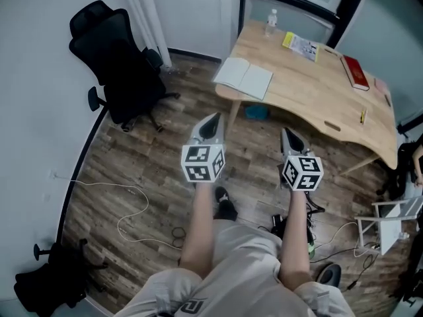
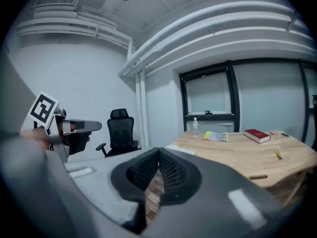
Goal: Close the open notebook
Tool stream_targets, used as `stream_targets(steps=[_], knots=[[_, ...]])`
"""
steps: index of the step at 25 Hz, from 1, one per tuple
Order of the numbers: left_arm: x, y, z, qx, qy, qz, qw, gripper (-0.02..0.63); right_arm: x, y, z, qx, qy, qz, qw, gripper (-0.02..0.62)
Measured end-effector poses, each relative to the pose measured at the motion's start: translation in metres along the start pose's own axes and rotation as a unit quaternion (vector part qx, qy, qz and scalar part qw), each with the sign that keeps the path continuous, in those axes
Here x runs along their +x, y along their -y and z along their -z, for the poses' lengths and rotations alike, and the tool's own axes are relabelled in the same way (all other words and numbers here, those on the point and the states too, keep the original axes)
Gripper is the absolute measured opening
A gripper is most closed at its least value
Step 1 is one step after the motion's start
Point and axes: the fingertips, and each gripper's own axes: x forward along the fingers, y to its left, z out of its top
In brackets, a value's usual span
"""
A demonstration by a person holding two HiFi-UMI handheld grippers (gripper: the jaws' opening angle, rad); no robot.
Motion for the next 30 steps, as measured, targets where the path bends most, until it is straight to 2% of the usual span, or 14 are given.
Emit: stream_targets(steps=[6, 12, 18, 22, 25, 30], knots=[[0.087, -0.043, -0.001, -0.006, -0.020, 0.009, 0.9997, 0.008, 0.088, 0.027, -0.011, 0.028, 0.001, 0.003, 1.000, 0.002], [0.136, -0.068, -0.006, 0.017, -0.039, 0.028, 0.9987, 0.009, 0.158, 0.052, -0.022, 0.060, -0.001, 0.011, 0.998, 0.002], [0.169, -0.089, 0.000, 0.017, -0.058, 0.046, 0.9971, 0.009, 0.206, 0.036, -0.033, 0.072, 0.011, -0.033, 0.997, 0.002], [0.187, -0.103, 0.018, 0.006, -0.079, 0.043, 0.9959, 0.009, 0.230, 0.037, -0.029, 0.077, -0.003, -0.049, 0.996, 0.002], [0.202, -0.112, 0.028, 0.014, -0.094, 0.038, 0.9947, 0.009, 0.251, 0.051, -0.019, 0.091, -0.017, -0.033, 0.995, 0.002], [0.243, -0.141, 0.028, 0.026, -0.111, 0.018, 0.9933, 0.009, 0.299, 0.065, -0.024, 0.149, -0.008, -0.065, 0.987, 0.002]])
